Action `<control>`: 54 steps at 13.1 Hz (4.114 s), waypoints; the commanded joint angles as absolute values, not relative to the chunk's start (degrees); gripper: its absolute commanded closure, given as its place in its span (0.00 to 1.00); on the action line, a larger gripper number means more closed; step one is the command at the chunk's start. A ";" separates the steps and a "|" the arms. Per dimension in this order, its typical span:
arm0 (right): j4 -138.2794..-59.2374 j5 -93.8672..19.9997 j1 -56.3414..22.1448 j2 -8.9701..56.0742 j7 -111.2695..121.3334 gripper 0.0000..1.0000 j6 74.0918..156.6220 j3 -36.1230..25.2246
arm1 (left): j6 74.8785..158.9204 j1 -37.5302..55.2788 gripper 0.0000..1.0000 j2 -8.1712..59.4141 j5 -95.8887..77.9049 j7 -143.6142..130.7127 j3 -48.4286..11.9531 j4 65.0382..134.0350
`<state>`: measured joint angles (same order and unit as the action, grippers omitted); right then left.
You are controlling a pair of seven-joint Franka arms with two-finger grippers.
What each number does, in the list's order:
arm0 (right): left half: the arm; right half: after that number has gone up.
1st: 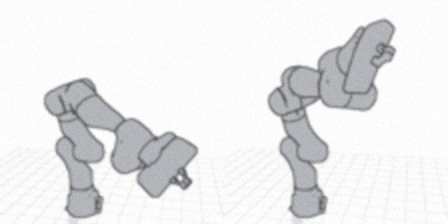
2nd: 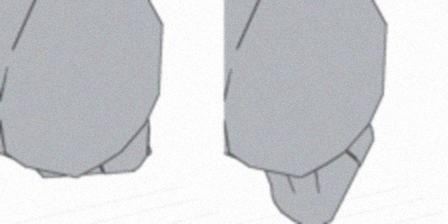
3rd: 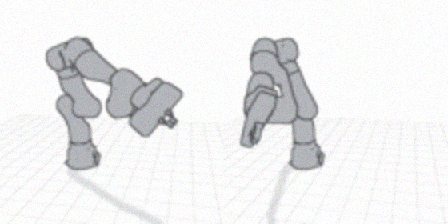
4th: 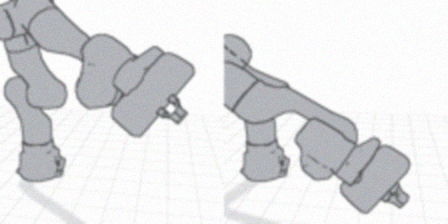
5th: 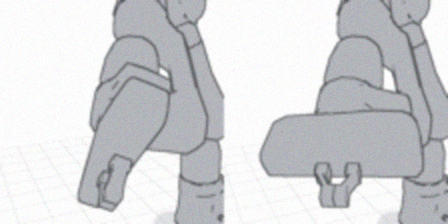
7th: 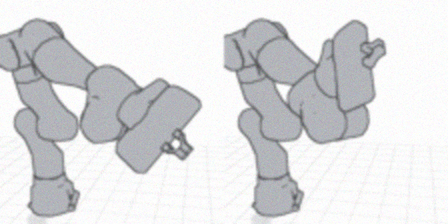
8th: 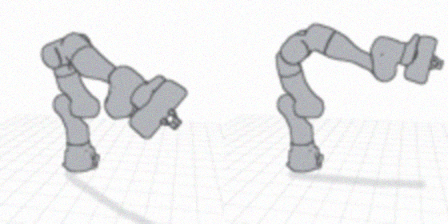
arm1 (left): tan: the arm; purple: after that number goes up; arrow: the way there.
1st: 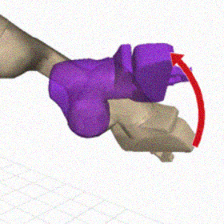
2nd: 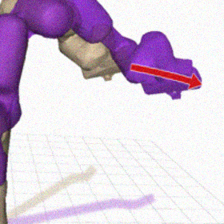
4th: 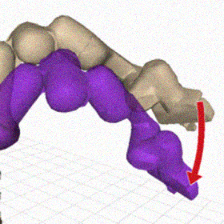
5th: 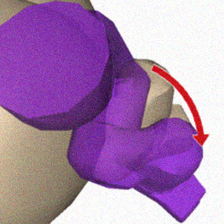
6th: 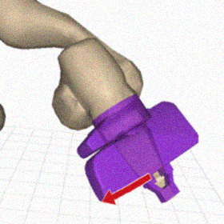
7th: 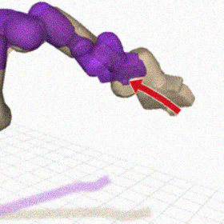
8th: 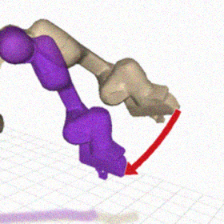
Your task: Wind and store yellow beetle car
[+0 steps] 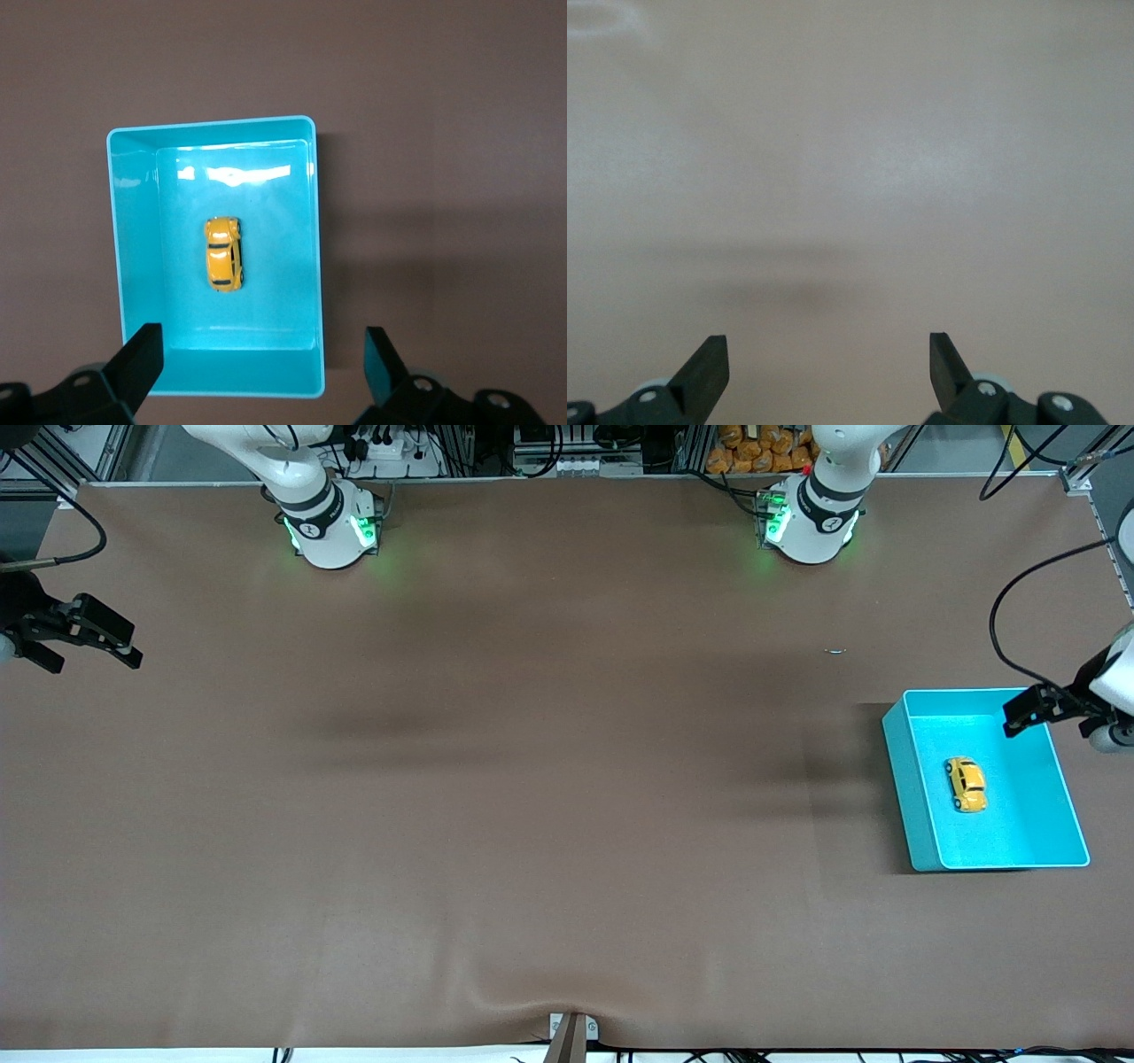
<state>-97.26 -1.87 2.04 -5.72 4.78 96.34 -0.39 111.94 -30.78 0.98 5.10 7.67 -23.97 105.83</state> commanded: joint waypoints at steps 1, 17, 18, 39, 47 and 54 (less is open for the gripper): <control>-97.65 -1.14 2.72 -6.24 3.96 0.00 96.33 0.26 | 103.13 -28.06 0.00 -1.22 3.69 7.82 -23.21 103.98; -97.65 -1.05 2.81 -6.24 4.04 0.00 96.59 0.26 | 86.75 6.41 0.00 -6.70 -0.88 0.88 0.53 96.18; -97.65 -1.05 2.81 -6.24 4.13 0.00 96.59 0.26 | 86.14 6.42 0.00 -4.85 -0.88 0.88 0.53 94.06; -97.65 -1.14 2.99 -6.24 4.04 0.00 96.42 0.26 | 82.99 0.88 0.00 -6.41 -3.95 1.51 -2.11 94.04; -97.65 -1.14 3.08 -6.06 4.04 0.00 96.42 0.18 | 84.29 2.99 0.00 -5.36 -2.55 0.61 -2.55 93.34; -97.65 -1.14 3.08 -6.06 4.04 0.00 96.42 0.18 | 84.29 3.87 0.00 -5.45 -2.46 0.97 -2.55 93.51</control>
